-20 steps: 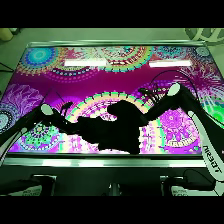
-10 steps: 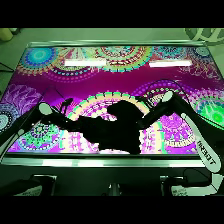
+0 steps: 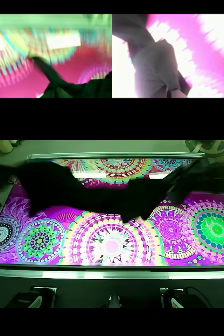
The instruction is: Fold the shirts.
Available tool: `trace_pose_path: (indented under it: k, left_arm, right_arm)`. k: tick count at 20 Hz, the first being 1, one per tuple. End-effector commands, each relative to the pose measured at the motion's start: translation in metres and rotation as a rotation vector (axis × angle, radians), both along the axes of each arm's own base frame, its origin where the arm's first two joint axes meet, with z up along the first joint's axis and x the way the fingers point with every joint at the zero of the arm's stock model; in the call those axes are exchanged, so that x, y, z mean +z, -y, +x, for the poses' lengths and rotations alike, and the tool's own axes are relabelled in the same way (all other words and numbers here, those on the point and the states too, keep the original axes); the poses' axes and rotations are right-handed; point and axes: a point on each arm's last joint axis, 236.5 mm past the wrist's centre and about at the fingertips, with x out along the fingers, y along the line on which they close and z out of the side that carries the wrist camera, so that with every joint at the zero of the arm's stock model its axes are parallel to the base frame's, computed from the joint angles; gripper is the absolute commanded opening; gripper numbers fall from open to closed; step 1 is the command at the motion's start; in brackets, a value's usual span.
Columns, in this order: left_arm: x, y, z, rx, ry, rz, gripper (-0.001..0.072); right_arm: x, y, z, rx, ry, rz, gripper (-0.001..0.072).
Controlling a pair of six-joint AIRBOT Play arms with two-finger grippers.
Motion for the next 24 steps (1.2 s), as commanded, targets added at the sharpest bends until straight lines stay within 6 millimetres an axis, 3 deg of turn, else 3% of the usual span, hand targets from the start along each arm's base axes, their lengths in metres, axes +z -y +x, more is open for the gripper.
trace_pose_path:
  k: [1, 3, 5, 6, 8, 10, 13, 15, 17, 19, 20, 24]
  left_arm:
    - [0.12, -0.033, -0.102, 0.119, 0.325, -0.144, 0.0021]
    - [0.111, -0.032, -0.12, 0.115, 0.291, -0.132, 0.002]
    - [0.084, -0.04, -0.122, 0.147, 0.197, -0.066, 0.002]
    - [0.067, -0.043, -0.121, 0.158, 0.132, -0.034, 0.0021]
    - [0.019, -0.047, -0.115, 0.169, -0.039, 0.025, 0.002]
    - [-0.05, -0.047, -0.109, 0.155, -0.261, 0.075, 0.0022]
    - [-0.174, -0.046, -0.107, 0.136, -0.582, 0.114, 0.0022]
    - [-0.252, -0.041, -0.11, 0.12, -0.745, 0.107, 0.0022]
    - [-0.308, -0.031, -0.099, 0.106, -0.8, 0.061, 0.0023]
    - [-0.334, -0.026, -0.07, 0.133, -0.748, -0.013, 0.0023]
    - [-0.339, -0.027, -0.053, 0.154, -0.72, -0.038, 0.0023]
    - [-0.357, -0.035, 0.005, 0.224, -0.693, -0.066, 0.0023]
  right_arm:
    - [0.148, 0.041, -0.094, -0.171, 0.45, 0.096, 0.0018]
    - [0.151, 0.046, -0.123, -0.179, 0.461, 0.092, 0.0018]
    - [0.139, 0.06, -0.13, -0.226, 0.426, 0.045, 0.0018]
    - [0.128, 0.069, -0.128, -0.264, 0.384, 0.019, 0.0018]
    - [0.088, 0.081, -0.12, -0.294, 0.228, -0.073, 0.0018]
    - [0.016, 0.092, -0.115, -0.296, -0.06, -0.201, 0.0018]
    - [-0.099, 0.091, -0.098, -0.257, -0.413, -0.3, 0.0018]
    - [-0.174, 0.087, -0.073, -0.261, -0.497, -0.302, 0.0018]
    - [-0.243, 0.084, -0.041, -0.297, -0.508, -0.27, 0.0019]
    - [-0.292, 0.082, -0.016, -0.35, -0.528, -0.234, 0.0019]
    - [-0.306, 0.081, -0.002, -0.388, -0.541, -0.208, 0.0019]
    - [-0.325, 0.071, 0.058, -0.562, -0.497, 0.02, 0.0019]
